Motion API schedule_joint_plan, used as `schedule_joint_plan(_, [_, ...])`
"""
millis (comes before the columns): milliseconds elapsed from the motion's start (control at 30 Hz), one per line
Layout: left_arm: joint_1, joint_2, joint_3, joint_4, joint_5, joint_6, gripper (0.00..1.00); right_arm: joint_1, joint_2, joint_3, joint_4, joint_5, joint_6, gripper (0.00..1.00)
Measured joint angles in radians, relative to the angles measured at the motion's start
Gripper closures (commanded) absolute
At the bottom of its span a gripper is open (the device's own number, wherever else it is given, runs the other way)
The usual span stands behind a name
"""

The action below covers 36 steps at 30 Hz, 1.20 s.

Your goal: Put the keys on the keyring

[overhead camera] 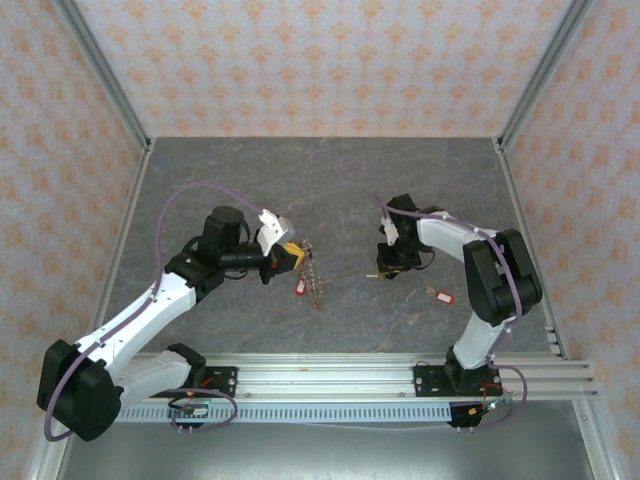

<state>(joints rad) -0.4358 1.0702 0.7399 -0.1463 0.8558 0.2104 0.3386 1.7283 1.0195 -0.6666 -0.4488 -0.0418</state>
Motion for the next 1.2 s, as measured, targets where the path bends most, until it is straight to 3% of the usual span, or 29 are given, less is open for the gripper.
schedule_joint_plan(533, [0.0,0.014,0.015,-0.022,0.001,0.008,1.0,0.0,-0.04,-0.013,-0.027,-0.031,0.006,0.69])
schedule_joint_plan(933, [0.0,0.014,0.017,-0.023,0.001,0.008,1.0,0.001,-0.058,-0.013,-0.047,0.016,0.003,0.68])
schedule_joint_plan(1200, [0.0,0.014,0.017,-0.029,0.001,0.019,1.0,0.003,-0.042,-0.012,-0.056,0.03,-0.007,0.73])
